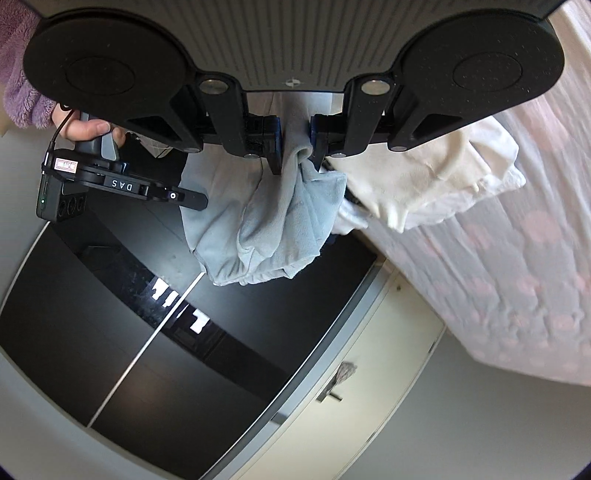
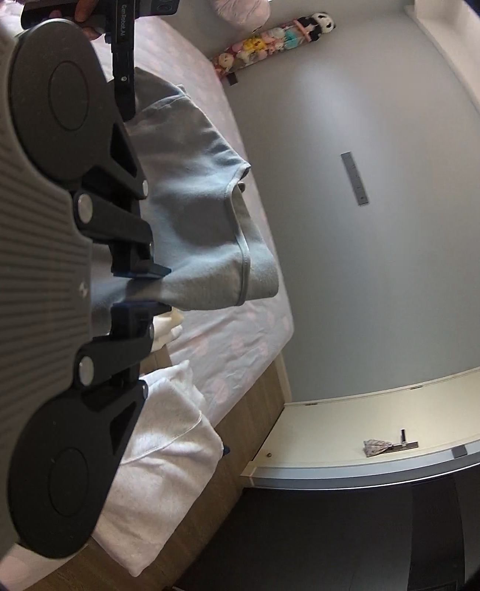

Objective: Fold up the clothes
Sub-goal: 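Lift the folded shirt with both grippers and carry it to the clothes stack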

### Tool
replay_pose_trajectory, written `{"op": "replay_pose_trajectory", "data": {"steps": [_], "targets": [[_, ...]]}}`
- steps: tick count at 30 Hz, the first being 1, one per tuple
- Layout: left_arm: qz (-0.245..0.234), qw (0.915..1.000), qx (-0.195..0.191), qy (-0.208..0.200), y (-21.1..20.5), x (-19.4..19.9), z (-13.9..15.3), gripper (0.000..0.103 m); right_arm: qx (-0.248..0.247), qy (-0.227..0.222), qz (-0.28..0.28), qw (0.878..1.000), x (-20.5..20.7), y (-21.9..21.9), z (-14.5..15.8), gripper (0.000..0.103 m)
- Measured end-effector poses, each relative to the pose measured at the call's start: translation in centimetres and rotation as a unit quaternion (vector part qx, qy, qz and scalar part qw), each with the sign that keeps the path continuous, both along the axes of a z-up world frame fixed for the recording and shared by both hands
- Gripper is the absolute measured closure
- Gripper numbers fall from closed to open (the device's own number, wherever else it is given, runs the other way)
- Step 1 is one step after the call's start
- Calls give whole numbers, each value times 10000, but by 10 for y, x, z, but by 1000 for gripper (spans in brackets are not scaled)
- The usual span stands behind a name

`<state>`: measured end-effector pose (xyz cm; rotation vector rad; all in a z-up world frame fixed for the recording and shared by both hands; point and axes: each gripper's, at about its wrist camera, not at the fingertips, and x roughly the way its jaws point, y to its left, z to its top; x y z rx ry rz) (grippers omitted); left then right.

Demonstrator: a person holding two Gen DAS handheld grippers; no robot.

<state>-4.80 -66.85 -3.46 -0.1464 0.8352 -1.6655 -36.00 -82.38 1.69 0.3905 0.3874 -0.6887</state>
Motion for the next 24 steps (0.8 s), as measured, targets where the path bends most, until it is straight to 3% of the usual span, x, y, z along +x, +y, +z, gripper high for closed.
{"op": "replay_pose_trajectory", "data": {"steps": [11,20,24], "targets": [[187,9975,587,-341,-70,50,-26,92,346,508,121,9980,79,-86,-51,90],[230,9922,1195,-259,-103,83,-78,92,851,1055,-8,9908,130,-136,-109,90],[238,9901,1386,15,-105,97,-104,92,1114,1243,-121,9859,141,-151,-131,90]]}}
